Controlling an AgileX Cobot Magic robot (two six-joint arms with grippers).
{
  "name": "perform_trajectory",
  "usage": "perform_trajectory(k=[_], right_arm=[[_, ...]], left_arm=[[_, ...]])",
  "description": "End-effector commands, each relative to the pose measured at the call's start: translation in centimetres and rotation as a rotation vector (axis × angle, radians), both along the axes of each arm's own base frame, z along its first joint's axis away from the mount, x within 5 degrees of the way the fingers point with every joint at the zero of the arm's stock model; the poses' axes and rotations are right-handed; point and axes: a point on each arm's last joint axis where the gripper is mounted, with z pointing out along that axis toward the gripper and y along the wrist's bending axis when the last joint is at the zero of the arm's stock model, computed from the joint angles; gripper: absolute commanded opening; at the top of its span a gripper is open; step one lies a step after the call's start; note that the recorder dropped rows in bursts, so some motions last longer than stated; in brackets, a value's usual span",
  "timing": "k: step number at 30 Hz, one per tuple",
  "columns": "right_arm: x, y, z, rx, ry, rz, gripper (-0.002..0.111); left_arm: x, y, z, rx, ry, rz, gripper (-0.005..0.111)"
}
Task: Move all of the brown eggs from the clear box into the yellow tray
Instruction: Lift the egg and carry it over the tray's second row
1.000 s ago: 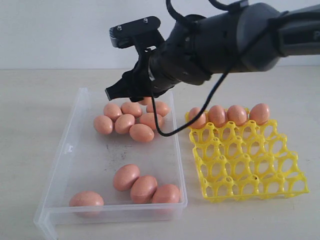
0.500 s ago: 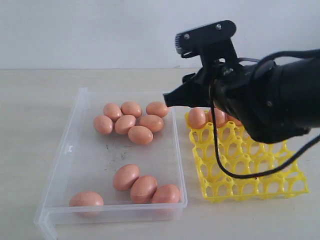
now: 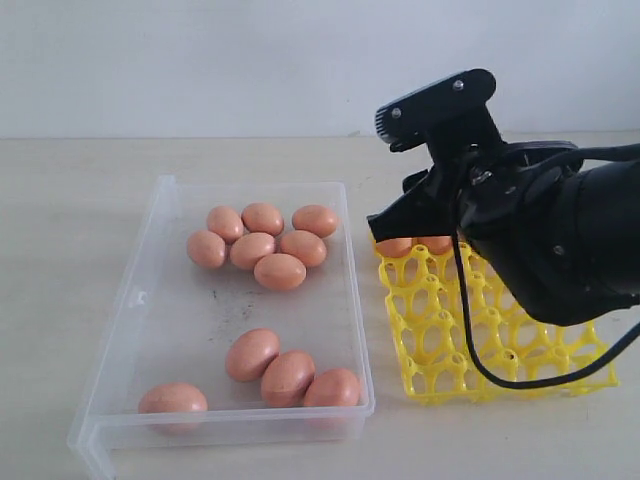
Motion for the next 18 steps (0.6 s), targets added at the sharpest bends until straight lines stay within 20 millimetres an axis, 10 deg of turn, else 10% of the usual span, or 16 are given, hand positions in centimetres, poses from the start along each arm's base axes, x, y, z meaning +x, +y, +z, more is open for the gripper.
perform_trajectory(k=[1,9,18], right_arm=[[1.2,-2.2,0.1,0.142,0.017,-0.113,0.000],[1.9,-3.7,-0.3,0.025,0.050,-0.070,0.000],[2.4,-5.6,6.2,-0.412,-0.086,-0.104,0.000]], left_arm=[[0.0,0.0,-0.1,-0.017,-0.004,-0.002,0.004],[0.0,0.0,-0.1,-0.017,-0.004,-0.002,0.004],[0.0,0.0,-0.1,-0.017,-0.004,-0.002,0.004]])
